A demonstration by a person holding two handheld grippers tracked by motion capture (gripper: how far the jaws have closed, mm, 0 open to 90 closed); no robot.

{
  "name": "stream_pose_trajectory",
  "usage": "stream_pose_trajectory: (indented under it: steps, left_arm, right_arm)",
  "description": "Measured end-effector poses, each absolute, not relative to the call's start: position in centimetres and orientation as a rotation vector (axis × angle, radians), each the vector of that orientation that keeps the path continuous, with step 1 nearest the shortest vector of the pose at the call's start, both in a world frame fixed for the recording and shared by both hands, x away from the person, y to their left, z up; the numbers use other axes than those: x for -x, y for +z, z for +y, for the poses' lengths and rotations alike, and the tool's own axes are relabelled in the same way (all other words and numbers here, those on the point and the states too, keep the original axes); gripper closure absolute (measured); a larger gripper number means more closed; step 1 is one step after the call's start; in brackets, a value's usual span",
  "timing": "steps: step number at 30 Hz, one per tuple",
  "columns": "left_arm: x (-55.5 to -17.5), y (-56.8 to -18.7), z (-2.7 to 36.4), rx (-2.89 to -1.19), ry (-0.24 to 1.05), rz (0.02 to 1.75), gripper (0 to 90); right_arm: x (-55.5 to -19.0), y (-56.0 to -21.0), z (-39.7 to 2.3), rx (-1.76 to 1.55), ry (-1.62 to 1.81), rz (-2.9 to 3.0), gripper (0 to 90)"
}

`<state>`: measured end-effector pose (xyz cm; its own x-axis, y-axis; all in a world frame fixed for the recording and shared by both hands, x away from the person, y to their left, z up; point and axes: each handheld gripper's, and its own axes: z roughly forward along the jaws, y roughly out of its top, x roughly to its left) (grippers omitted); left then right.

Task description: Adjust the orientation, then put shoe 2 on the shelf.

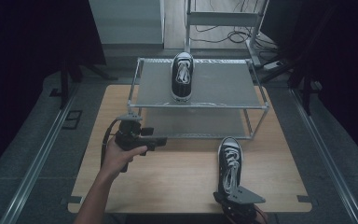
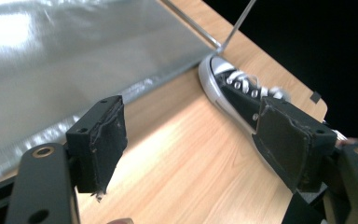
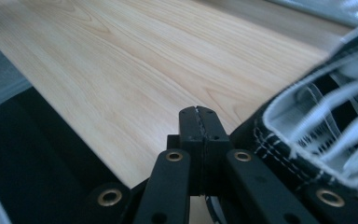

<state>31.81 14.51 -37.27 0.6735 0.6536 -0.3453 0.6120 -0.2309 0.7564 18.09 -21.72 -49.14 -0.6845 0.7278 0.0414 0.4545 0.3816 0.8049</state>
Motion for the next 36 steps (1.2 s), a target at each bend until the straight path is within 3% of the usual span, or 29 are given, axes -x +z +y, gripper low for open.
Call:
stream_pose_trajectory:
  steps: [8,16,19,23,28,36]
  left_arm:
    - [-30.9,-43.0,15.3,-1.946,-0.028,1.073,24.3]
    - [-31.4,-45.4,16.2,-1.942,-0.045,1.144,24.6]
    - [-31.4,-45.3,16.8,-1.917,-0.042,1.146,24.7]
    - [-31.3,-45.1,17.2,-1.901,-0.033,1.153,24.7]
    - [-30.9,-45.3,17.4,-1.896,-0.033,1.157,24.7]
    - [-30.9,-45.9,17.2,-1.907,-0.044,1.165,24.7]
  right_arm:
    - [-18.2,-49.2,-25.8,-1.127,1.136,2.228,90.0]
    - [-21.1,-49.8,-28.6,-1.246,1.212,2.22,89.4]
    - [-20.9,-49.0,-28.3,-1.175,1.296,2.228,80.8]
    - [-20.5,-46.9,-28.1,-1.089,1.374,2.19,56.6]
    - [-22.1,-44.7,-29.0,-1.085,1.388,2.193,34.8]
    - [-25.6,-43.2,-29.9,-1.117,1.264,2.236,27.2]
